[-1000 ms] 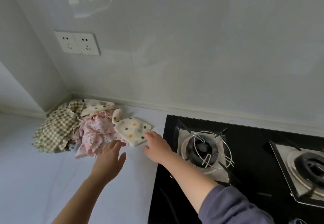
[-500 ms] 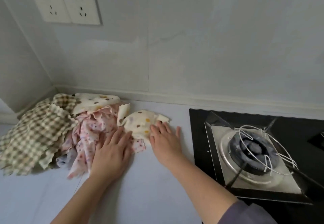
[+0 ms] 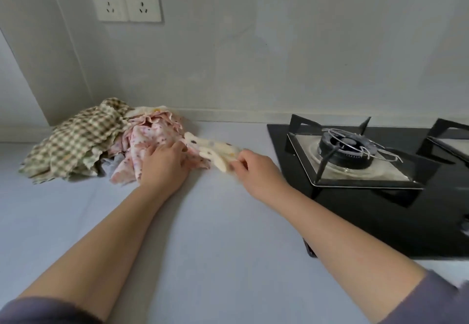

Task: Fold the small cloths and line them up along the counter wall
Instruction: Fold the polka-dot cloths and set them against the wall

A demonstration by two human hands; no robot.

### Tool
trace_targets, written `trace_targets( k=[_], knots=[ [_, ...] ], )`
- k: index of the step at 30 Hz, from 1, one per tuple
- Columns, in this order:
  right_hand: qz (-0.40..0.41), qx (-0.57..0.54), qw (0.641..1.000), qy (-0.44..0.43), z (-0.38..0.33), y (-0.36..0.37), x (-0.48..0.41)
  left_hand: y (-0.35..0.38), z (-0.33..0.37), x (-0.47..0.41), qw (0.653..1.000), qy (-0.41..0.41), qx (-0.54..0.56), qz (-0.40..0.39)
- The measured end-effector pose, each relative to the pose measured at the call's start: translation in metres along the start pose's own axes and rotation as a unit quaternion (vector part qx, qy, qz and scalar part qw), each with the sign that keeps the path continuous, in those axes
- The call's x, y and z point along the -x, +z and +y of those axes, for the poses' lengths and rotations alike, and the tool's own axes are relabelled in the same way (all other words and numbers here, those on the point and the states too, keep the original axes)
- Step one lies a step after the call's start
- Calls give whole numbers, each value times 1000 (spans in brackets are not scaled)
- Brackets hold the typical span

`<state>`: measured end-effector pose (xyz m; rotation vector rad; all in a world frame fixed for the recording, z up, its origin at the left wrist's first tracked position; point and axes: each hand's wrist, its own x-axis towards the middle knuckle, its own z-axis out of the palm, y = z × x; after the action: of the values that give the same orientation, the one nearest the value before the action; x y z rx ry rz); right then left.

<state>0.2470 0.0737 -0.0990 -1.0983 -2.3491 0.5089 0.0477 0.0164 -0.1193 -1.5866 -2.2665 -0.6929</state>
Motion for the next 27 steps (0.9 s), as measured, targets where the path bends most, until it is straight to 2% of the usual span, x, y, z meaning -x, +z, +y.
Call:
trace_targets(
  k=[4,6,8,11,15,17,19,21,23,27],
  knots=[
    [74,-212,974,23,-8,-2,32,-23,19,42,980,146,136,26],
    [75,-281,957,23,-14,-1,39,-28,23,56,970,172,172,18],
    [57,-322,945,18,-20,1,43,-29,27,62,967,156,197,31],
    [29,-380,925,15,-20,0,46,-27,37,65,958,89,266,53],
    [-38,-482,874,41,-10,-1,42,-25,39,58,919,14,394,4],
    [-73,-479,874,47,-7,0,41,-24,36,54,914,-11,405,-4],
    [-76,-443,891,58,-7,-2,42,-24,35,54,909,-14,416,9],
    [-34,-435,897,74,-8,-6,39,-26,35,54,885,-32,465,18],
    [22,-453,887,86,-6,-11,36,-31,32,54,847,-82,524,27],
    [72,-488,866,86,-7,-22,37,-54,36,49,748,-142,647,36]
  ],
)
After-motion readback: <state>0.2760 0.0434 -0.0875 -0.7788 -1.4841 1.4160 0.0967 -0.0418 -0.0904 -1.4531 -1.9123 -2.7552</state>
